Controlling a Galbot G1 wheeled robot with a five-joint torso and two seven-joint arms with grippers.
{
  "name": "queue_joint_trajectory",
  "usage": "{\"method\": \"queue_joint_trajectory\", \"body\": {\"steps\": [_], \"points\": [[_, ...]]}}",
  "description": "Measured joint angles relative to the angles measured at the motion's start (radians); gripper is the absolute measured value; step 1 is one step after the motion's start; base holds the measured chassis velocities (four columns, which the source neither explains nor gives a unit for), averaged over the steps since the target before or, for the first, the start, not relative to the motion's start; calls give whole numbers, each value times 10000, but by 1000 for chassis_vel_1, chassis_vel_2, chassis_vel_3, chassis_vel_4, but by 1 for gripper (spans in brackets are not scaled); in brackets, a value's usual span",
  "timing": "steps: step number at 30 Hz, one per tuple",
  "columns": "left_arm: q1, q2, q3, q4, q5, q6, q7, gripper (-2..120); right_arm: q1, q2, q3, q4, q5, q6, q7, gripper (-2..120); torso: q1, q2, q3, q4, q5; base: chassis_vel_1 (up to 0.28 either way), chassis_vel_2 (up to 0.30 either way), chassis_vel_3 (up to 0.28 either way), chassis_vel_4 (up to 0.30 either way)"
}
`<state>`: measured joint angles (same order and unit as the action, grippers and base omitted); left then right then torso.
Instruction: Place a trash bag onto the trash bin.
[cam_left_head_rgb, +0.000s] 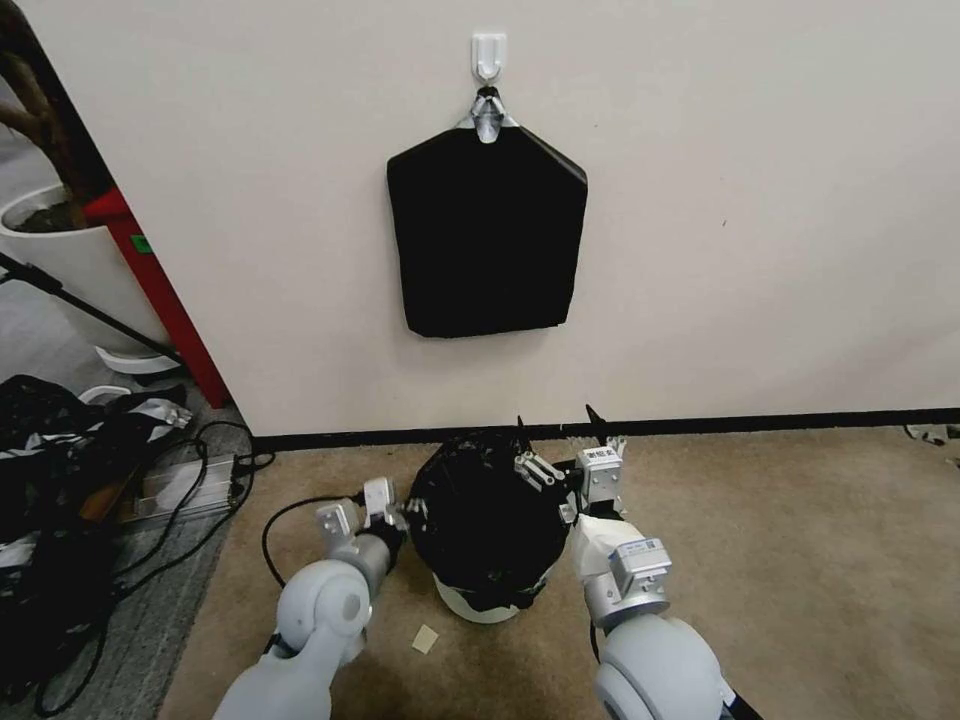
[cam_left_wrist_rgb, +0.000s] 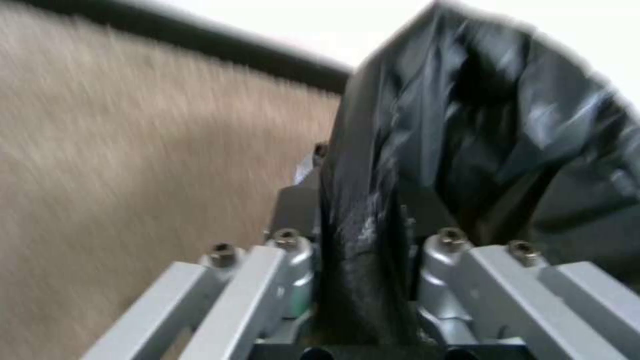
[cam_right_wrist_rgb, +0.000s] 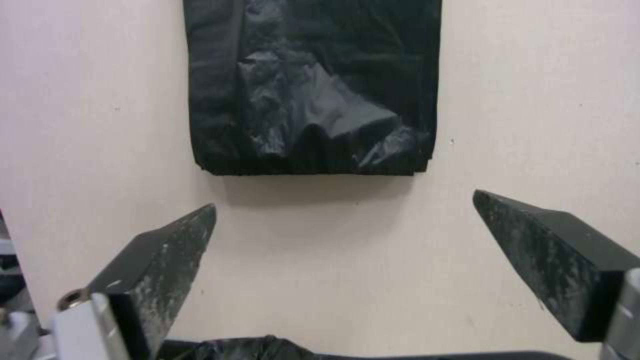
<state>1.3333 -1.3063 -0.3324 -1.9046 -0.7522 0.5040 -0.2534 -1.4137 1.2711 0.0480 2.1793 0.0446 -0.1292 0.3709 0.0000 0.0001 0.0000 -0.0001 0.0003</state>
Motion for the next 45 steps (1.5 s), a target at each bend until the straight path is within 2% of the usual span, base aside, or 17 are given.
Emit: {"method": "queue_joint_trajectory", "body": {"steps": [1, 5, 8, 9, 10, 11, 12, 13, 14, 15, 16, 17, 18, 19, 21, 23, 45], "points": [[0, 0, 0, 0, 0, 0, 0, 27, 0, 0, 0, 0, 0, 0, 0, 99, 0, 0, 0, 0, 0, 0, 0, 0, 0], [330, 89, -83, -663, 610, -141, 59, 40, 50, 22, 135, -170, 159, 312, -1, 100, 0, 0, 0, 1, -2, 0, 0, 0, 0], [733, 198, -202, -1083, 2114, -925, 386, 54, 54, 204, 504, -449, 324, 917, -35, 100, 0, -1, 0, 2, -2, 0, 0, 0, 0], [733, 198, -202, -1083, 2114, -925, 386, 54, 54, 204, 504, -449, 324, 917, -35, 100, 0, -1, 0, 2, -2, 0, 0, 0, 0], [888, 224, -242, -1119, 2456, -2133, 715, 63, 55, 386, 947, -634, 208, 1369, -155, 100, 0, -1, 0, 4, -2, 0, 0, 0, 0], [924, 224, -241, -1079, 2504, -2855, 914, 64, 45, 471, 1157, -681, 109, 1514, -210, 100, -1, -1, 0, 4, -2, 0, 0, 0, 0], [900, 168, -298, -758, 2710, -4559, 1475, 71, -14, 713, 1703, -775, -194, 1861, -368, 100, 0, -1, 0, 2, 1, 0, 0, 0, 0], [900, 168, -298, -758, 2710, -4559, 1475, 71, -14, 713, 1703, -775, -194, 1861, -368, 100, 0, -1, 0, 2, 1, 0, 0, 0, 0], [842, 57, -426, -481, 2996, -5819, 2006, 75, -119, 1016, 2363, -894, -609, 2342, -579, 100, 0, -1, 1, 3, -7, 0, 0, 0, 0], [803, -28, -550, -362, 3236, -6531, 2288, 79, -191, 1212, 2778, -974, -857, 2665, -689, 100, 0, -1, 0, 2, -9, 0, 0, 0, 0], [803, -28, -550, -362, 3236, -6531, 2288, 79, -191, 1212, 2778, -974, -857, 2665, -689, 100, 0, -1, 0, 2, -9, 0, 0, 0, 0], [790, -174, -774, -299, 3611, -7529, 2588, 86, -408, 1706, 3737, -1165, -1395, 3369, -869, 100, 0, -1, 0, 1, -1, 0, 0, 0, 0], [849, -260, -932, -376, 3796, -7949, 2706, 91, -669, 2024, 4321, -1204, -1598, 3729, -1015, 100, 0, -1, 0, -1, -1, 0, 0, 0, 0], [849, -260, -932, -376, 3796, -7949, 2706, 91, -669, 2024, 4321, -1204, -1598, 3729, -1015, 100, 0, -1, 0, -1, -1, 0, 0, 0, 0], [887, -364, -1292, -617, 3894, -8315, 2873, 99, -1120, 2375, 5033, -1070, -1784, 3997, -1180, 100, 0, 0, 0, -2, -1, 0, 0, 0, 0], [879, -394, -1479, -704, 3901, -8424, 2981, 99, -1280, 2477, 5267, -970, -1831, 4077, -1253, 100, 0, 0, -1, -1, -2, 0, 0, 0, 0], [860, -402, -1514, -734, 3855, -8428, 3005, 100, -1310, 2463, 5229, -908, -1799, 4024, -1279, 100, 0, 0, 0, 1, -3, 0, 0, 0, 0]]}}
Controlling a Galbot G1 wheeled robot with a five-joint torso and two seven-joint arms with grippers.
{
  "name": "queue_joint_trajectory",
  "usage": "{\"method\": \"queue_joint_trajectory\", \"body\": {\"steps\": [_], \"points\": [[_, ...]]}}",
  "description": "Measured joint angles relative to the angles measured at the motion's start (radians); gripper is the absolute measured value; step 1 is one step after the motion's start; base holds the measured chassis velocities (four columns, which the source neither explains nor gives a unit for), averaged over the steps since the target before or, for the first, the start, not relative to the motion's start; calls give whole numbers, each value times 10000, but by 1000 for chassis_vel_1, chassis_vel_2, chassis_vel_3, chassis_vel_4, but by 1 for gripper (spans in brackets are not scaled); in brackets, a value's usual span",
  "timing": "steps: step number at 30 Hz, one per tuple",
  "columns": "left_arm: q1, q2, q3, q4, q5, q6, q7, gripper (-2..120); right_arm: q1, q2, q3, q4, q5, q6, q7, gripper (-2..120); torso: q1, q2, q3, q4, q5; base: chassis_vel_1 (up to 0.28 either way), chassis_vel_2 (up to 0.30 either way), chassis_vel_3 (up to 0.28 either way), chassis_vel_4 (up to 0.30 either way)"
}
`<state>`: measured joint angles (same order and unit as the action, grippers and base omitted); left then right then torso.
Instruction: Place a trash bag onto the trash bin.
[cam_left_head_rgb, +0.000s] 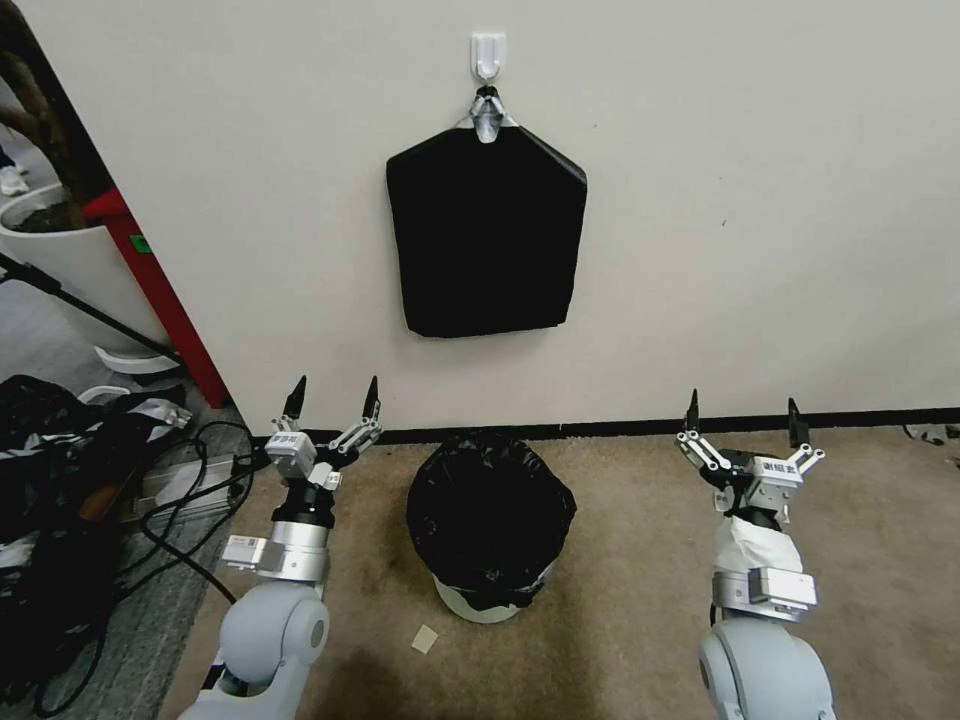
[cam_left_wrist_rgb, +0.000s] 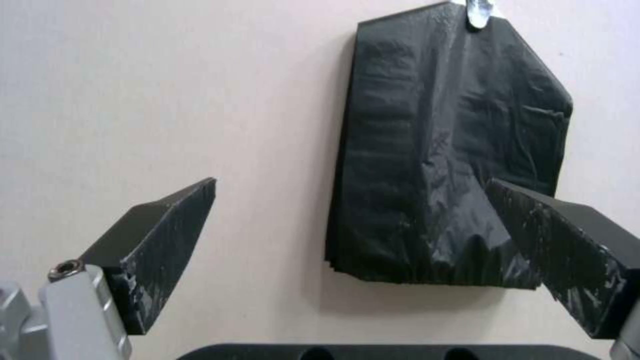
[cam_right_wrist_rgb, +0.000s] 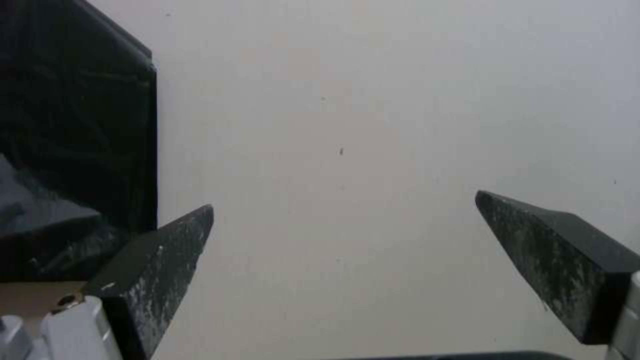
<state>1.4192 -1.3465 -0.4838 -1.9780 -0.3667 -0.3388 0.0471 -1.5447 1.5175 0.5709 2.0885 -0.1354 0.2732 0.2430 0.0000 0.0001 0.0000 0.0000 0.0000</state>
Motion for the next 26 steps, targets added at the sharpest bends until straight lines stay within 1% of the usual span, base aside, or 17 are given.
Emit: {"method": "queue_joint_trajectory", "body": {"steps": [26], "points": [[-5, 7, 14, 0, -20, 28, -31, 100, 14, -14, -28, 6, 21, -27, 21, 100, 0, -1, 0, 0, 0, 0, 0, 0, 0]]}}
